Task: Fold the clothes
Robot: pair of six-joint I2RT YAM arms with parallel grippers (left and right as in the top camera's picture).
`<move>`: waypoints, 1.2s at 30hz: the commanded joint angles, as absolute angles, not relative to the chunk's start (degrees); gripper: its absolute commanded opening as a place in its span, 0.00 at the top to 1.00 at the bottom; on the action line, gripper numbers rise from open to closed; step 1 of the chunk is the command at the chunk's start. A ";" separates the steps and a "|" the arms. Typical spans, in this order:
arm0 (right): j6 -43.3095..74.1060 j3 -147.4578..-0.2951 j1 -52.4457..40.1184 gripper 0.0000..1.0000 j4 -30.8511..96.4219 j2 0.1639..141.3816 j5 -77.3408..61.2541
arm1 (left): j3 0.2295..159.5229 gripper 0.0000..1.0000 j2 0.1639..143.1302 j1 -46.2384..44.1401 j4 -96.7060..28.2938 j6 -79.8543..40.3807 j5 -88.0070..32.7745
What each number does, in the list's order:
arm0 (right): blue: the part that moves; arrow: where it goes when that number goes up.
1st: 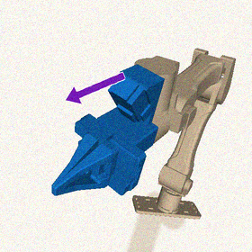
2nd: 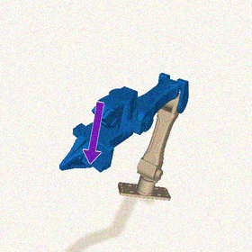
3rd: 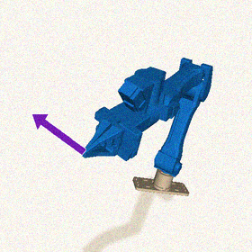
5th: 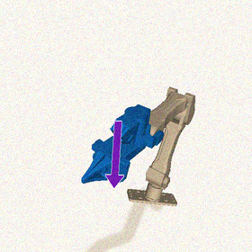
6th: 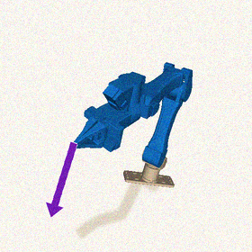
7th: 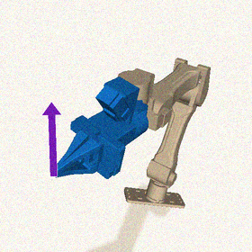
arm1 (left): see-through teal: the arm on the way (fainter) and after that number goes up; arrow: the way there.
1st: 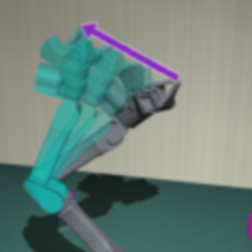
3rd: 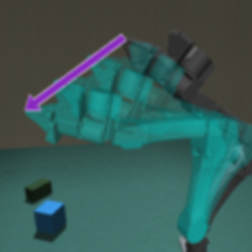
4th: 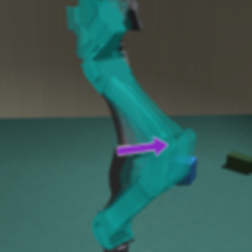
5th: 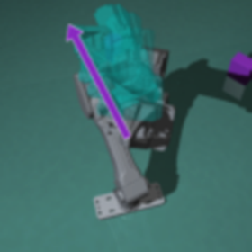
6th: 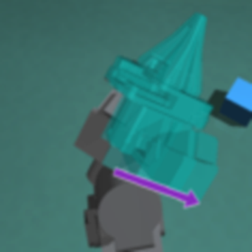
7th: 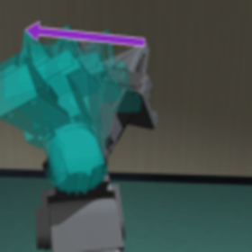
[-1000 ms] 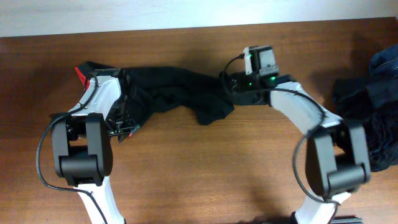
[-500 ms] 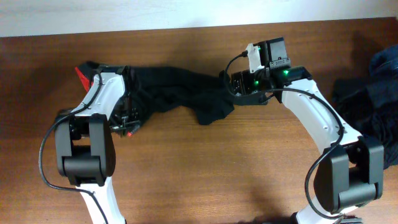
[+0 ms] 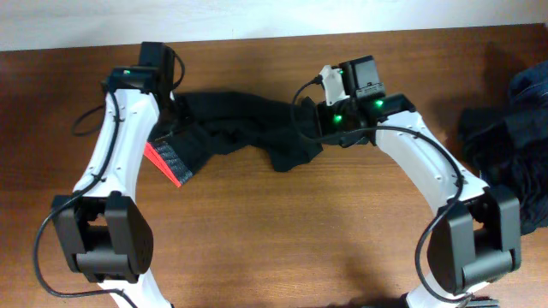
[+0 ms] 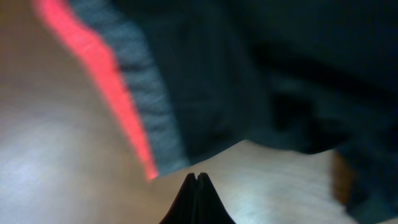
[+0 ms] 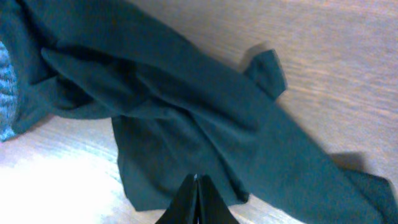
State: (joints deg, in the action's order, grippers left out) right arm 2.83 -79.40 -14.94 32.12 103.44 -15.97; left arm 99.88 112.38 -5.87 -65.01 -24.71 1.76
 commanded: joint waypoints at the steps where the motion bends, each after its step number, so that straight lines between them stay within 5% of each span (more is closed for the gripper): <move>1: 3.49 -80.03 -16.16 0.96 31.38 106.10 -14.94 | 94.98 1.00 112.81 -7.25 -60.88 -24.62 -3.09; 14: 3.46 -80.03 -16.64 0.96 22.83 116.01 -9.98 | 80.03 1.00 112.81 -8.84 -39.81 -22.48 -3.22; 36: 3.44 -80.05 -16.19 0.96 17.98 123.11 4.03 | 68.73 1.00 112.81 -8.84 -29.50 -20.71 7.77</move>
State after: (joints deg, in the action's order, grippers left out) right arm 3.05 -79.46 -16.67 17.65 121.56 -3.05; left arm 70.59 112.51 -8.93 -29.69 -21.91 4.80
